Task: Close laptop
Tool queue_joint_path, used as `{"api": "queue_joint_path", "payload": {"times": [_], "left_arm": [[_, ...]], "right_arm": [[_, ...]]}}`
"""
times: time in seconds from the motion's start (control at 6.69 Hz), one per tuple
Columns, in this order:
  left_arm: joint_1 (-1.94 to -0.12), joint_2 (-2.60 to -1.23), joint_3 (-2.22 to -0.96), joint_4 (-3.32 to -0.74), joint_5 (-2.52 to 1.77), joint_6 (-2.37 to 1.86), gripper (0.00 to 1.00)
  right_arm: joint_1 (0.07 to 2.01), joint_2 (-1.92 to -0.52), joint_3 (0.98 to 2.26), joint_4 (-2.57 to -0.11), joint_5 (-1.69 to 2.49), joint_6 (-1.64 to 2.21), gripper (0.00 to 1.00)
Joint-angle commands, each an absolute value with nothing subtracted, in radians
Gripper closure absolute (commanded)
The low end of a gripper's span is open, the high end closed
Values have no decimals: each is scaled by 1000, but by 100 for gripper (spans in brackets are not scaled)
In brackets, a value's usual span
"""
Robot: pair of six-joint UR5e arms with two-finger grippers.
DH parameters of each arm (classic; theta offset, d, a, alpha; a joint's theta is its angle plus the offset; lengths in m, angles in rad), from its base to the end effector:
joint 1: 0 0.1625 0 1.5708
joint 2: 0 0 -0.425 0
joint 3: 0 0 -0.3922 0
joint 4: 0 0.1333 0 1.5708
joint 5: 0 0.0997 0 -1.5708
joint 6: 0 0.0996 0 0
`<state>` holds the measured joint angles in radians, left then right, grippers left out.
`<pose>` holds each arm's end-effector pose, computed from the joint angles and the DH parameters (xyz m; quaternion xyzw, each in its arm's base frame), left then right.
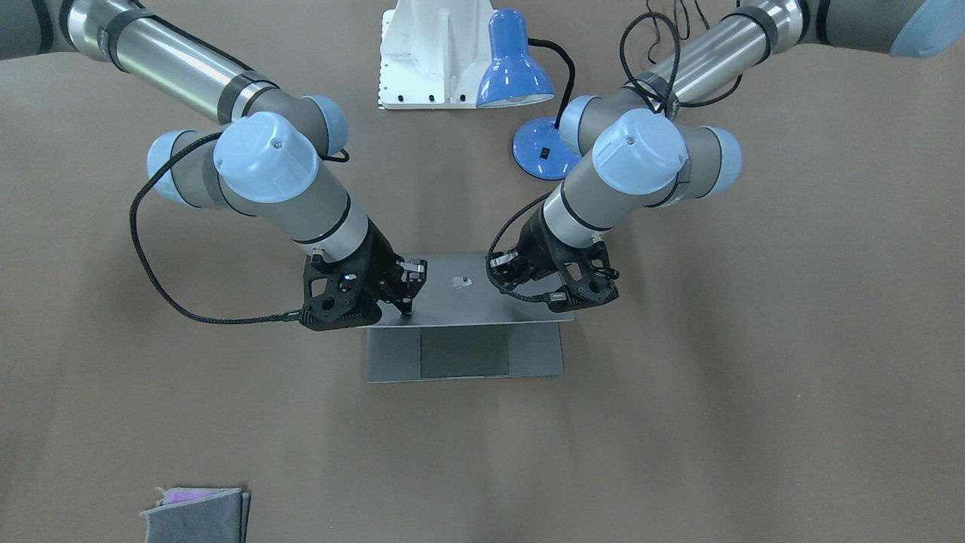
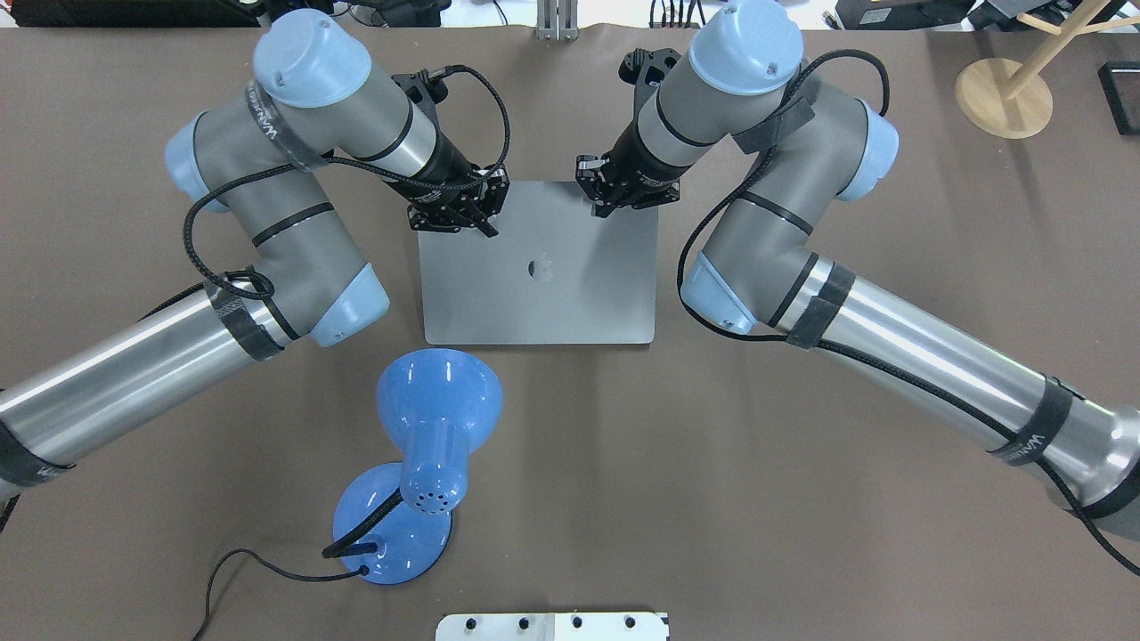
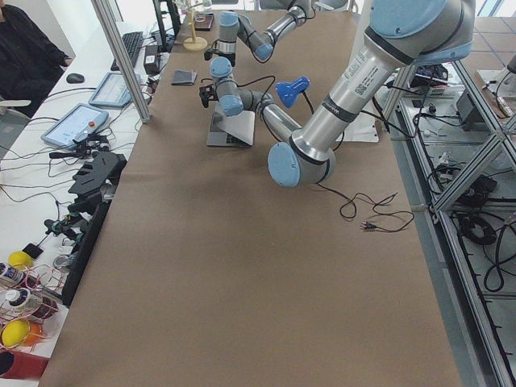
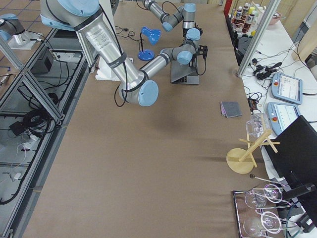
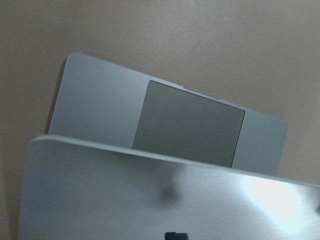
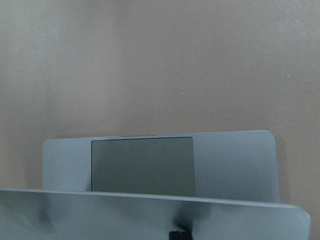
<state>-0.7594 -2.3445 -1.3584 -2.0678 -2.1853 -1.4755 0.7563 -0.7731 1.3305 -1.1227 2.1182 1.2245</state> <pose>0.4908 -0.5706 0.2108 -0.0382 0.5461 -0.1239 0.8276 -0.4985 -0.5823 0.2132 0.0412 -0.5192 0.0442 0.8525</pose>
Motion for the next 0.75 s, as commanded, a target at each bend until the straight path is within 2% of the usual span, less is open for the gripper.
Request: {"api": "queue_joint_path", "payload": {"times": [0.0, 0.15, 0.6], "left_arm": [[-759, -2375, -1269, -2126, -2151, -1470, 100], [-756, -2379, -1234, -2153, -2117, -1468, 100], [-718, -2395, -1119, -2236, -1923, -1448, 100]], "right_arm": [[753, -724, 1165, -1016, 2074, 1223, 100], [747, -719, 1114, -978, 2057, 1221, 100], [724, -718, 1106, -976, 2022, 1218, 100]]}}
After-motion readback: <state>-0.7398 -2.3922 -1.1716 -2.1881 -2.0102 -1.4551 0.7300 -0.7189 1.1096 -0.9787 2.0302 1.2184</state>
